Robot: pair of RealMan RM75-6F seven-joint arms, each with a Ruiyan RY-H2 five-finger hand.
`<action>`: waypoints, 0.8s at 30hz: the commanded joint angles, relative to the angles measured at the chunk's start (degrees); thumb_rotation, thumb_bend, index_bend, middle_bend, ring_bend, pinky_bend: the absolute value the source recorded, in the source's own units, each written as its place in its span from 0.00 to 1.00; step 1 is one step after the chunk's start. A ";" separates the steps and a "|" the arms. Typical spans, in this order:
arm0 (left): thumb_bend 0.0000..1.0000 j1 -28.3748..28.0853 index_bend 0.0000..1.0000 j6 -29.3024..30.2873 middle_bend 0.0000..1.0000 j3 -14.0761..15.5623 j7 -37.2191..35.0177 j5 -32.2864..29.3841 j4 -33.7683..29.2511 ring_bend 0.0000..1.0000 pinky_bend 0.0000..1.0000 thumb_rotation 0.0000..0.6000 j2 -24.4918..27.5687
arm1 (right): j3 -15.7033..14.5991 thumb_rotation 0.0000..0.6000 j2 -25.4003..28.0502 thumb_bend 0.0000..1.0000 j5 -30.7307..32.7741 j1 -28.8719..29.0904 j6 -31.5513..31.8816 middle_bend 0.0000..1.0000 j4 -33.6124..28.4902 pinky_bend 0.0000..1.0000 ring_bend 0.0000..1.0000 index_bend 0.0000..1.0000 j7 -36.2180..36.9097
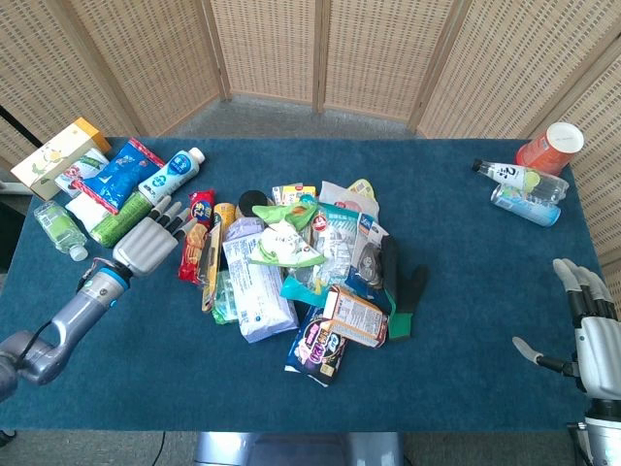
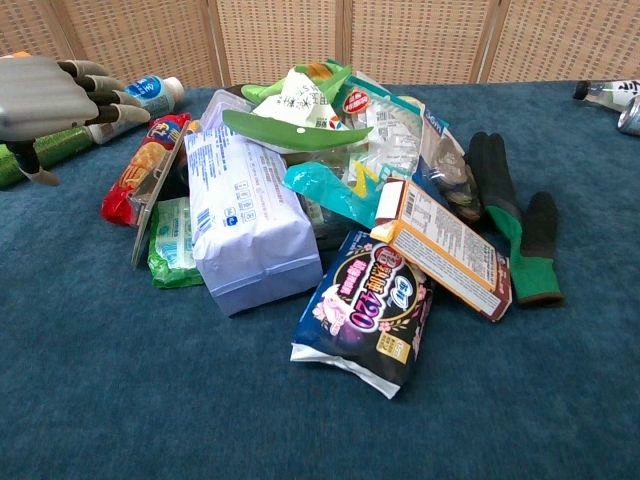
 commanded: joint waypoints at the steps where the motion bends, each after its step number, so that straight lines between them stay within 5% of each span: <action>1: 0.00 -1.60 0.00 -1.96 0.00 0.53 1.18 -1.19 2.90 0.00 0.00 1.00 -2.43 | 0.21 1.00 0.30 0.00 0.27 -0.05 0.06 0.00 0.09 0.00 0.00 0.00 0.65; 24: 0.00 -6.95 0.00 -4.82 0.00 1.87 1.53 -4.73 13.90 0.00 0.00 1.00 -11.38 | 0.89 1.00 1.41 0.00 1.26 -0.22 0.06 0.00 0.49 0.00 0.00 0.00 3.40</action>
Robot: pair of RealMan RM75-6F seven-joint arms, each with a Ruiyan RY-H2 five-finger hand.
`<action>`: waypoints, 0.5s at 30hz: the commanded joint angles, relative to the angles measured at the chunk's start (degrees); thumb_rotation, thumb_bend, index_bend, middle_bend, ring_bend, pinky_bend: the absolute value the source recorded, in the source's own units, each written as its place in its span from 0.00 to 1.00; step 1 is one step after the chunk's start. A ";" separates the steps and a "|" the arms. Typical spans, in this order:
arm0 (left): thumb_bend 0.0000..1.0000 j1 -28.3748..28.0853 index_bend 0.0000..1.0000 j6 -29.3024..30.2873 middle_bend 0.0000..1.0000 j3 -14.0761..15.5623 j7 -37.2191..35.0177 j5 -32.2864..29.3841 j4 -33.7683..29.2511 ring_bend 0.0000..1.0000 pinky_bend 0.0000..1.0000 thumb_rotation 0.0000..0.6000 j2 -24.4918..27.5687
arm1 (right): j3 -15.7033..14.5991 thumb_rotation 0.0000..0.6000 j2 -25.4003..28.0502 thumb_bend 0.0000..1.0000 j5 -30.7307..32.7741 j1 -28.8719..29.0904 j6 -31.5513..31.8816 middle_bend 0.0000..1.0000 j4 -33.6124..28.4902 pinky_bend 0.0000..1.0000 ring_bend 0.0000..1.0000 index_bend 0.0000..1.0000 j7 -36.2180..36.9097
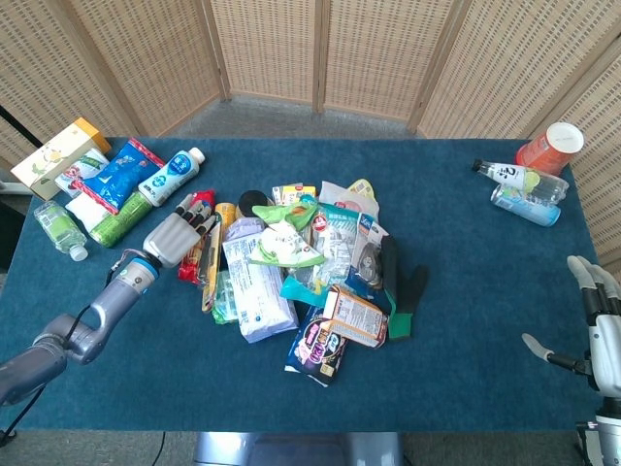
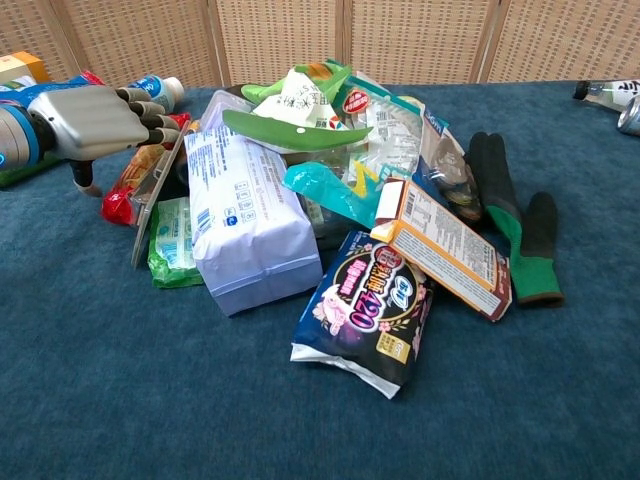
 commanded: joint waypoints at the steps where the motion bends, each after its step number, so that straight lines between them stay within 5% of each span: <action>1: 0.00 -0.49 0.00 0.15 0.00 0.23 0.58 -0.05 0.86 0.00 0.00 1.00 -0.54 | 0.02 1.00 0.06 0.00 -0.13 -0.01 0.05 0.00 -0.11 0.00 0.00 0.00 0.00; 8: 0.00 -1.68 0.14 0.28 0.00 2.07 2.30 1.41 2.91 0.00 0.00 1.00 -2.31 | -0.11 1.00 0.24 0.00 -1.18 -0.30 0.84 0.00 -0.52 0.00 0.00 0.00 -0.08; 11: 0.00 -1.98 0.23 1.67 0.01 2.47 2.63 2.22 3.97 0.00 0.07 1.00 -3.35 | -0.13 1.00 0.29 0.00 -1.63 -0.46 1.27 0.00 -0.60 0.00 0.00 0.00 0.07; 13: 0.00 -2.12 0.41 3.31 0.19 2.94 2.69 3.26 5.00 0.11 0.27 1.00 -4.03 | -0.10 1.00 0.32 0.00 -1.73 -0.50 1.40 0.00 -0.62 0.00 0.00 0.00 0.21; 15: 0.00 -2.20 0.65 5.00 0.50 3.68 2.32 4.61 6.00 0.35 0.49 1.00 -4.46 | -0.04 1.00 0.39 0.00 -1.76 -0.53 1.51 0.00 -0.57 0.00 0.00 0.00 0.41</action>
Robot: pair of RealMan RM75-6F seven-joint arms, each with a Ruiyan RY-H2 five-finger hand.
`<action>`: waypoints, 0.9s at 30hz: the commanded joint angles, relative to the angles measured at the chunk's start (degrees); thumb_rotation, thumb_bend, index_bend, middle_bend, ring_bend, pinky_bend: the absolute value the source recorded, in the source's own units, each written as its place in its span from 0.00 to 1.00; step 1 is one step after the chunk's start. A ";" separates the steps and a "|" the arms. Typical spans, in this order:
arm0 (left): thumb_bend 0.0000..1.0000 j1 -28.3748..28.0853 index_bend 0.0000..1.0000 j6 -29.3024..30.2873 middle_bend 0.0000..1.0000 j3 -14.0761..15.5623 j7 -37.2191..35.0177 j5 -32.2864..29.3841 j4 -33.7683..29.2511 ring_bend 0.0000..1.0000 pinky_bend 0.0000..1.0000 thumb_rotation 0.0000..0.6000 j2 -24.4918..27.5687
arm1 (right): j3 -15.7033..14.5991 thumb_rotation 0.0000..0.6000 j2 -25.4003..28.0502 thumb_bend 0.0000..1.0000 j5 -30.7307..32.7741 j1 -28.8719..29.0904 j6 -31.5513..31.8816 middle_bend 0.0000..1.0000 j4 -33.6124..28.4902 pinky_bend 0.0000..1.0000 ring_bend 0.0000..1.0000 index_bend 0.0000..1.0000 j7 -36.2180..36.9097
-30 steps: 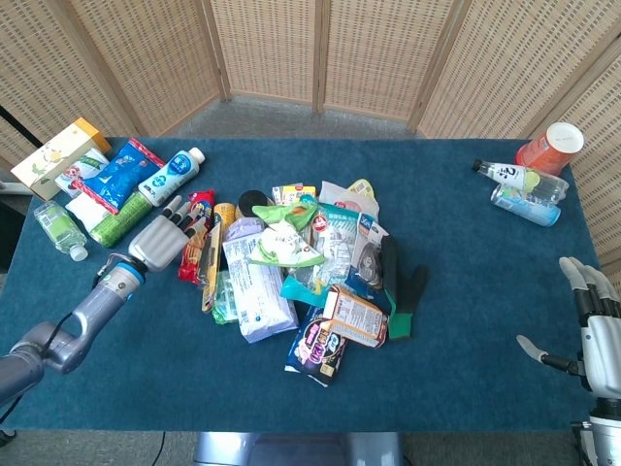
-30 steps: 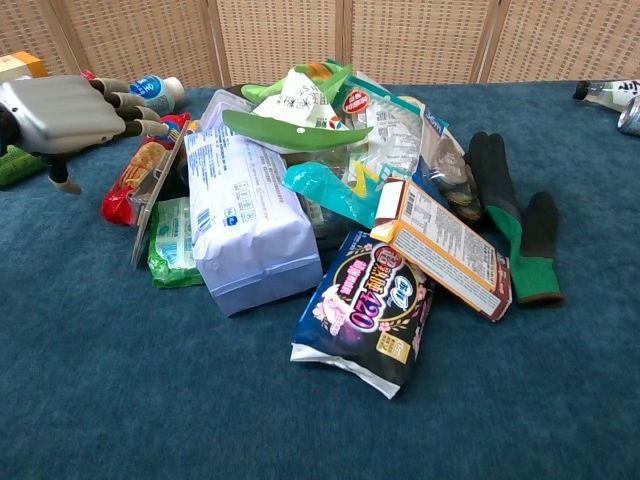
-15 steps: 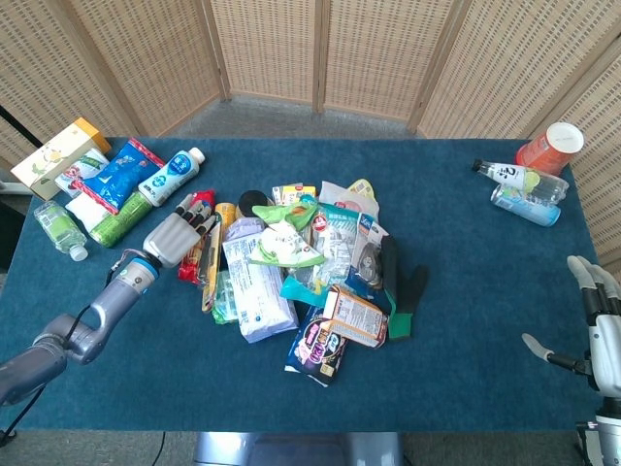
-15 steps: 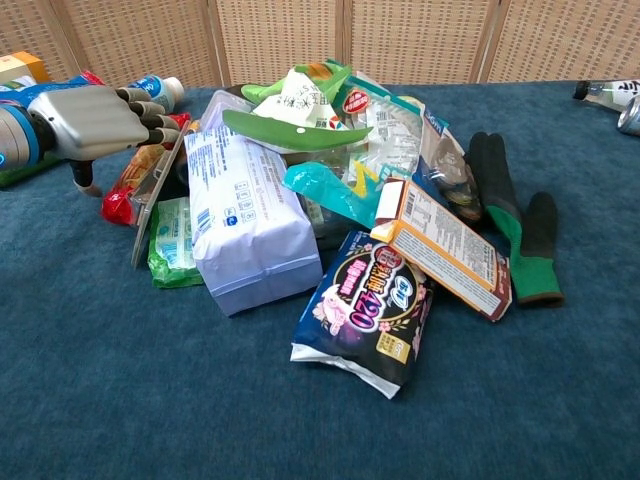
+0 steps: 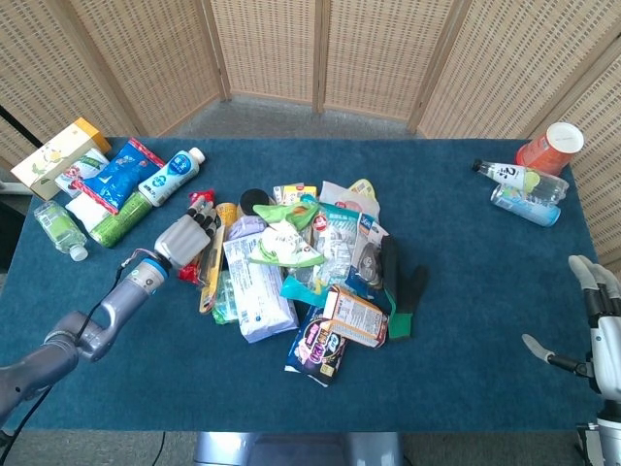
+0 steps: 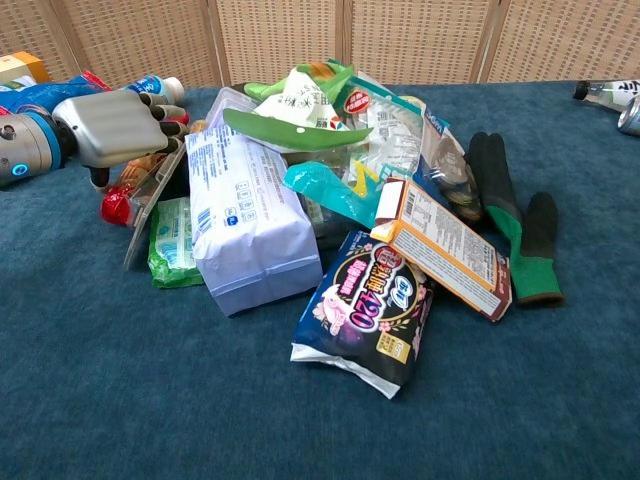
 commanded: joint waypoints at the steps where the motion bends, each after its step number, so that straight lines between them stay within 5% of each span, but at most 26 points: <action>1: 0.00 -0.18 0.76 2.83 0.63 1.44 -0.55 2.38 1.94 0.48 0.57 1.00 -0.87 | 0.08 1.00 0.05 0.00 -0.11 -0.03 0.15 0.00 0.07 0.00 0.00 0.00 0.23; 4: 0.00 0.00 0.88 5.08 0.79 2.33 -1.70 3.82 2.47 0.63 0.65 1.00 -0.54 | 0.09 1.00 0.07 0.00 -0.36 -0.07 0.35 0.00 0.14 0.00 0.00 0.00 0.38; 12: 0.00 0.90 0.89 9.75 0.79 2.22 -2.66 4.48 -1.76 0.65 0.65 1.00 4.72 | -0.09 1.00 0.06 0.00 -0.81 -0.14 0.44 0.00 -0.19 0.00 0.00 0.00 0.06; 27: 0.00 1.33 0.89 19.41 0.79 -5.53 4.14 2.51 -30.78 0.65 0.65 1.00 28.20 | -0.63 1.00 0.02 0.00 -2.19 -0.33 0.77 0.00 -1.27 0.00 0.00 0.00 -0.79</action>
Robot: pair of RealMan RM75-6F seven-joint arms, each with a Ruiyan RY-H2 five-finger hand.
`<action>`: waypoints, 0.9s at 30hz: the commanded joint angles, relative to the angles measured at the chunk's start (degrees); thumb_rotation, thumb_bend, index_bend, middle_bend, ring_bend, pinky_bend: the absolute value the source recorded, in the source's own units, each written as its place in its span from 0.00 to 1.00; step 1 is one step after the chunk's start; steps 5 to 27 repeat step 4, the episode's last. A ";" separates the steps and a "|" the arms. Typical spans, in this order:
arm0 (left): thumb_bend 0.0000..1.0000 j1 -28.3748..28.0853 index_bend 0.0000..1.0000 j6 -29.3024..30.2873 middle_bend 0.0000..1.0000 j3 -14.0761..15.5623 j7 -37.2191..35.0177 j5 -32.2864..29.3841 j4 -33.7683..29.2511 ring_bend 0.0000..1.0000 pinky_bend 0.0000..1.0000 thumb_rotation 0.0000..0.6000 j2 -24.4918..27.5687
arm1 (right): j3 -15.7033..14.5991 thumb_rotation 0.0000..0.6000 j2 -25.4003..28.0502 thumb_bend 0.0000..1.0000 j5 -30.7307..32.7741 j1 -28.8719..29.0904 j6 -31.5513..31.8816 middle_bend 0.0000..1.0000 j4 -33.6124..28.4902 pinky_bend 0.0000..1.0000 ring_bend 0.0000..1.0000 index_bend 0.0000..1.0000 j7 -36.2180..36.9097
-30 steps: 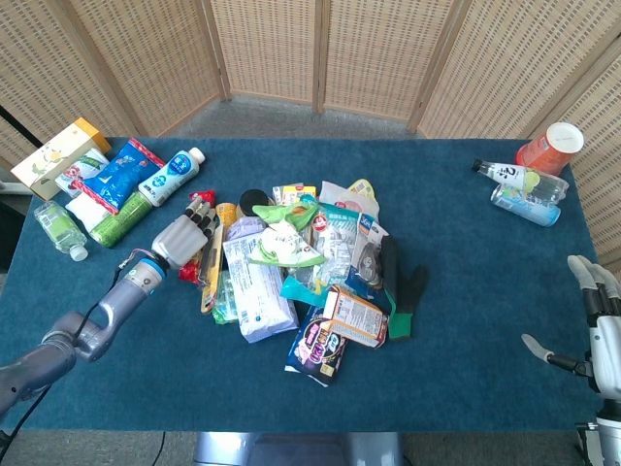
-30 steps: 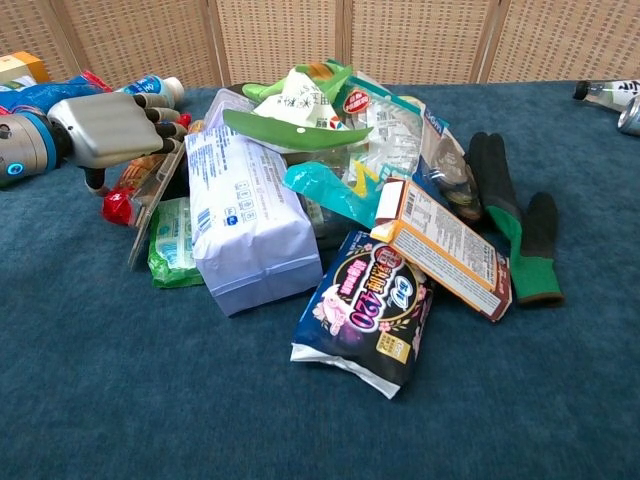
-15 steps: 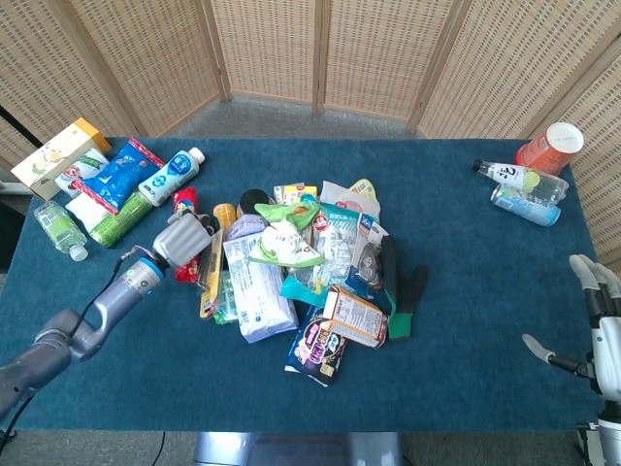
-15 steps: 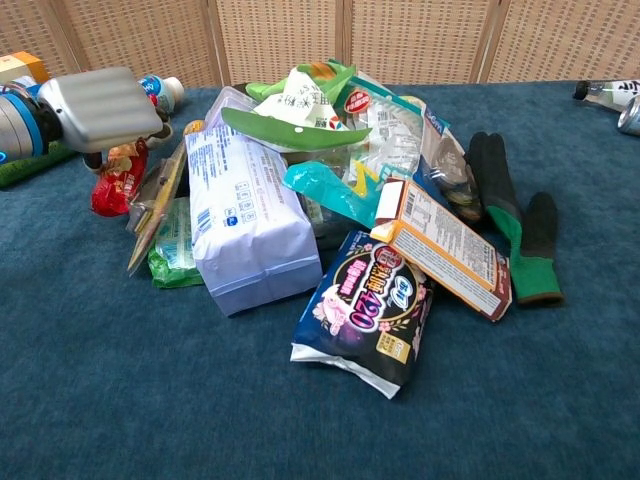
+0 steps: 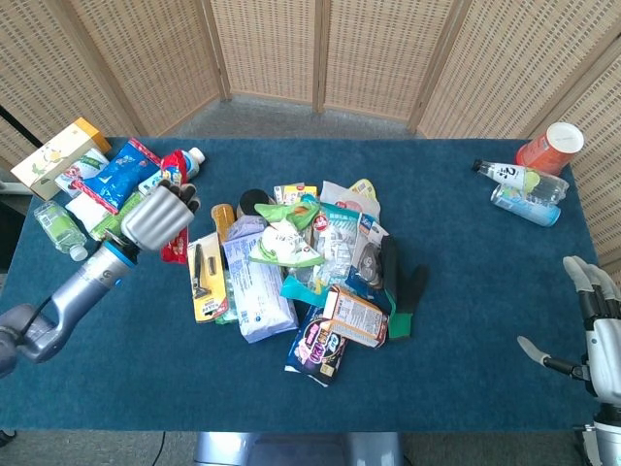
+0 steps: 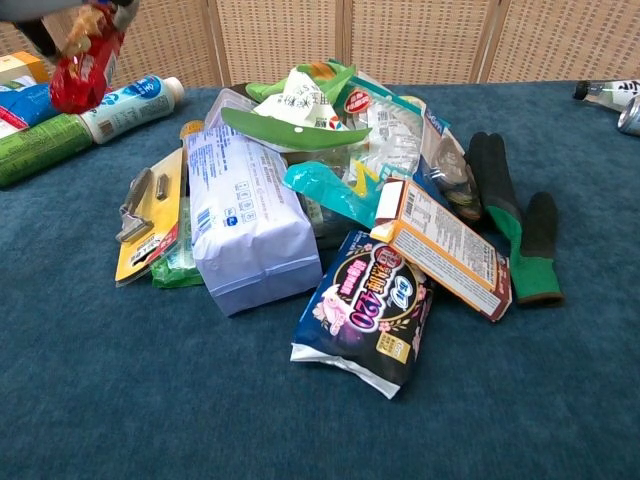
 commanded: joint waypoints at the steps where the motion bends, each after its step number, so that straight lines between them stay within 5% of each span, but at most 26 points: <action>1: 0.00 0.22 0.89 2.14 0.79 -3.03 3.51 -1.24 -7.70 0.65 0.65 1.00 6.58 | -0.05 1.00 0.04 0.00 -0.09 -0.05 0.06 0.00 -0.11 0.00 0.00 0.00 -0.02; 27: 0.00 0.23 0.89 1.86 0.79 -3.74 4.69 -1.73 -10.69 0.65 0.65 1.00 8.68 | -0.10 1.00 0.10 0.00 -0.15 -0.06 0.04 0.00 -0.25 0.00 0.00 0.00 0.05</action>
